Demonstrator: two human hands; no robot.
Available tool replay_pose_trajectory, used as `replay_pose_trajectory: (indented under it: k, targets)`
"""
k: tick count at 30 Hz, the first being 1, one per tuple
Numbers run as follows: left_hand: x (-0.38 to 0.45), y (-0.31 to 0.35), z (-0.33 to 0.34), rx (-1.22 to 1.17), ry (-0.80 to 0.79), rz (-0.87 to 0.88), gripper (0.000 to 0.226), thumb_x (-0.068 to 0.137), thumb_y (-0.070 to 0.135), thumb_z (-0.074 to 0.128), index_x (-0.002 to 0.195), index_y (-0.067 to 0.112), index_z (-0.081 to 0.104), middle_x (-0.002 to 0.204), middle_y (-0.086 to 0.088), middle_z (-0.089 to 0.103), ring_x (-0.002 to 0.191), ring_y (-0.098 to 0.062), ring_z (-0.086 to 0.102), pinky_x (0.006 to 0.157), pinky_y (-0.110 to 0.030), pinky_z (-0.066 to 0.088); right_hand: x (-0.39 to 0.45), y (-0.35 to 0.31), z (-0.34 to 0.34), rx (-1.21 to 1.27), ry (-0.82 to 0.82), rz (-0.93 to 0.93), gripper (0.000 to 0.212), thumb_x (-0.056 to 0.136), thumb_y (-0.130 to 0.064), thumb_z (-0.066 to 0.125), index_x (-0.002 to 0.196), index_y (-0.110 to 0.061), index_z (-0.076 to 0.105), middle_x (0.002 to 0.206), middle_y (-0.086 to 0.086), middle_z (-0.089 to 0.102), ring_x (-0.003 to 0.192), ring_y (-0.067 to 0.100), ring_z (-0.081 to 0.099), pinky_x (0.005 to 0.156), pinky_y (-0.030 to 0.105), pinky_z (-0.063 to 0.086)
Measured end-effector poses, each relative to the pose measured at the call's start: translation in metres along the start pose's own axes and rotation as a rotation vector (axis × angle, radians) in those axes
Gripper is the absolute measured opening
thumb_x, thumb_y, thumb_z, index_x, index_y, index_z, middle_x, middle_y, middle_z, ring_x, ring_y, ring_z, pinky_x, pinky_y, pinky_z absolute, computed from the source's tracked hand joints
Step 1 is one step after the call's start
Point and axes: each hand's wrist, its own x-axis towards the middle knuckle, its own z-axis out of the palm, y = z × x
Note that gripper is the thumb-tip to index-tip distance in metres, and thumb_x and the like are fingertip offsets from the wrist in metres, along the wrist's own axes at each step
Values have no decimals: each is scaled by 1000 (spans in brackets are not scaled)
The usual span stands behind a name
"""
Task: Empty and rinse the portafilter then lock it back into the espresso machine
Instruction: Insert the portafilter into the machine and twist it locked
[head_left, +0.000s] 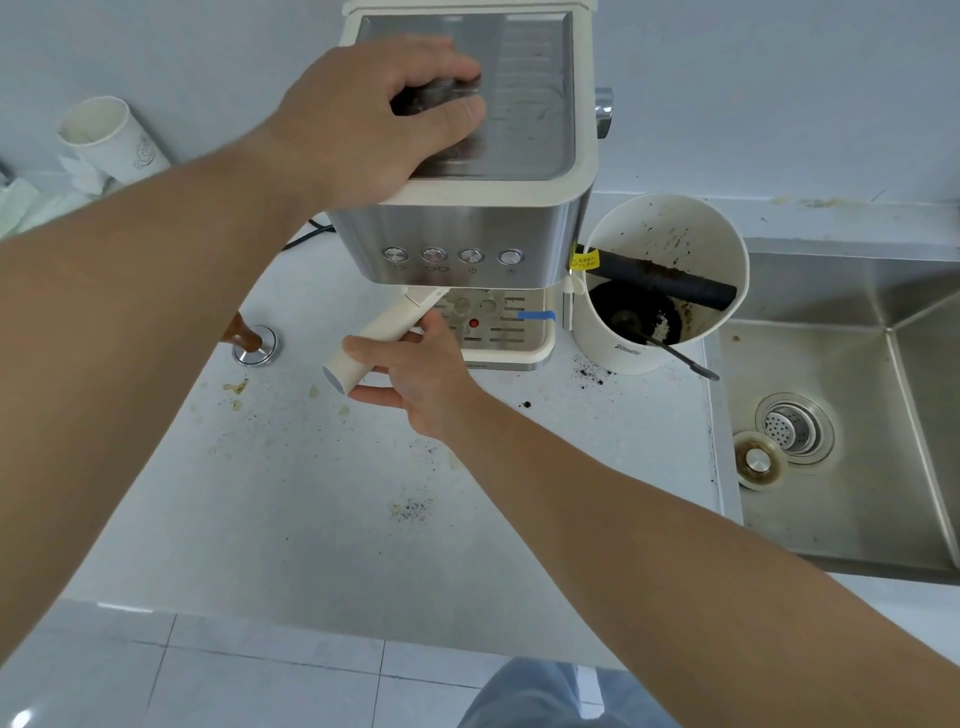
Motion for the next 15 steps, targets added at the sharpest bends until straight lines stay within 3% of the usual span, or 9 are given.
replay_pose_trajectory:
  k: [5,8,12,15]
  targets:
    - [0,-2,1,7,3,3,45,92,54,47,134,39,53,146,18,44,129,0,38,96,-6,18,2,-4,8,9,14,23,49,77,6,82,103,-21,51,106,4,63,97,28,69,65,49,64]
    - [1,-1,1,-6,4,14,44,93,51,48,133,37,55,141,20,47,117,9,36,87,6,14,4,-6,12,17,19,11,48,77,5,82,103,-19,50,107,6,62,106,33,68,69,50,64]
    - [1,-4,1,-3,8,8,45,92,53,48,134,39,54,148,16,44,132,0,37,102,-8,17,7,-9,23,86,15,-11,44,77,4,83,97,-19,50,103,6,64,103,33,69,71,49,64]
    - [1,-4,1,4,7,9,46,92,53,48,135,39,53,149,15,43,134,-2,37,101,-7,16,9,-10,33,130,37,-5,46,76,1,85,98,-18,49,116,14,64,106,34,69,67,46,64]
